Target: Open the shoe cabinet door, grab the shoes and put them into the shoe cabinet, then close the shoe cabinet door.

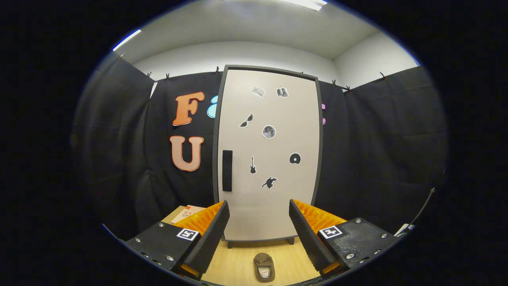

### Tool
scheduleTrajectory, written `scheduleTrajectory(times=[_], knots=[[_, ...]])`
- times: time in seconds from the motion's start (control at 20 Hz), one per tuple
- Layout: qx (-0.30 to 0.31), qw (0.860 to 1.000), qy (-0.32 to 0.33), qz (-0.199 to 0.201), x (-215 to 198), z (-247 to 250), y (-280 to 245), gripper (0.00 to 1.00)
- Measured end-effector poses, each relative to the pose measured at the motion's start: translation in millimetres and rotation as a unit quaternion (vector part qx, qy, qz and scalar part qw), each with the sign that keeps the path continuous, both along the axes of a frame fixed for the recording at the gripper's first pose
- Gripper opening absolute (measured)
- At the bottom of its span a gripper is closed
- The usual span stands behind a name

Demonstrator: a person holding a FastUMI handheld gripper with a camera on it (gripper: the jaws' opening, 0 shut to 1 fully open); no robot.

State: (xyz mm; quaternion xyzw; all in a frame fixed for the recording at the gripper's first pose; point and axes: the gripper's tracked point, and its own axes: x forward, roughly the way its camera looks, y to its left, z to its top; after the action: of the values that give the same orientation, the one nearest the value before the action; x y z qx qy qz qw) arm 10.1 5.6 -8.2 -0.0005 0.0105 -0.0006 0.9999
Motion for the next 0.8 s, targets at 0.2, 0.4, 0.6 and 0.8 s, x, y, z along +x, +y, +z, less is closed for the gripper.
scheduleTrajectory(times=[0.2,0.4,0.6,0.8], knots=[[0.002,1.000,0.005,0.001,6.9,-6.6,3.5,0.95],[0.005,1.000,0.021,0.011,19.8,-22.0,16.8,0.95],[0.008,0.999,0.027,0.029,44.6,-29.0,37.6,0.95],[0.006,0.998,0.020,0.052,76.7,-25.3,59.1,0.95]])
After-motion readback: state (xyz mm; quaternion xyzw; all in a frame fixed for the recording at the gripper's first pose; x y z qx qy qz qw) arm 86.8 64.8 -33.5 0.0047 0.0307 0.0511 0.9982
